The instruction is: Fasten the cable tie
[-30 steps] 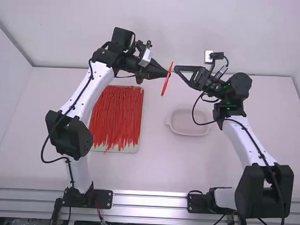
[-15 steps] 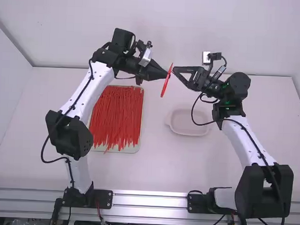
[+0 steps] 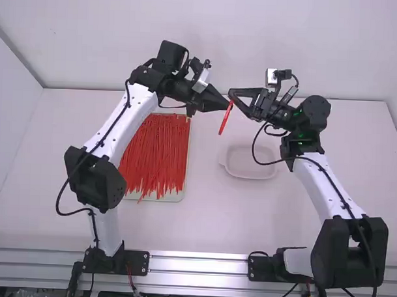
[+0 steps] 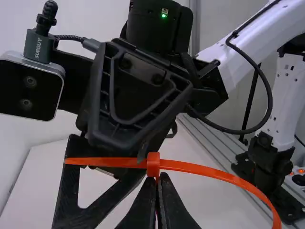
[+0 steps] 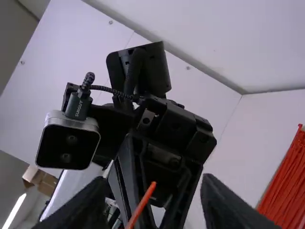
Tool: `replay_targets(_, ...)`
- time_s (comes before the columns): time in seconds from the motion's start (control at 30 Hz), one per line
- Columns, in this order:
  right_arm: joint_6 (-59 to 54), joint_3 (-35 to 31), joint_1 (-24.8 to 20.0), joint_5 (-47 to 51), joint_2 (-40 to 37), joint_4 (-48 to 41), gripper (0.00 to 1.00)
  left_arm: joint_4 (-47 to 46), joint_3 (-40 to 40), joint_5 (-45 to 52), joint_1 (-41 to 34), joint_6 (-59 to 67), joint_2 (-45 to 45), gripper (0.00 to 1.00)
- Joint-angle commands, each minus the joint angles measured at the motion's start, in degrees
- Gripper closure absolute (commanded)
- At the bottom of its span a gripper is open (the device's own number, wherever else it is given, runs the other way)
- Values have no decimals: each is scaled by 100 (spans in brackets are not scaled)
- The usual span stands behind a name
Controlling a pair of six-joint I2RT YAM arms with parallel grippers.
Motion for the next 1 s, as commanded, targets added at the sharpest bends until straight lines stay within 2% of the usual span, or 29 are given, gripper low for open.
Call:
replay_targets(0.0, 13, 68, 24, -26, 13, 22, 66, -20, -98, 83, -11, 2, -70, 98)
replay_targets(0.13, 2, 68, 20, -44, 13, 20, 88, 33, -210, 85, -4, 0, -70, 98)
replay_targets(0.17, -11, 68, 11, -46, 13, 20, 100, 90, -256, 87, -22, -2, -70, 98)
replay_targets(0.33, -505, 68, 20, -46, 13, 17, 100, 131, -367, 81, -44, 0, -70, 98)
replay_targets(0.7, -435, 83, 28, 107, 13, 66, 100, 120, -883, 264, -50, 610, -70, 98)
replay_targets(0.97, -201, 319, 52, 103, 13, 221, 100, 203, -1248, 219, -50, 605, -70, 98)
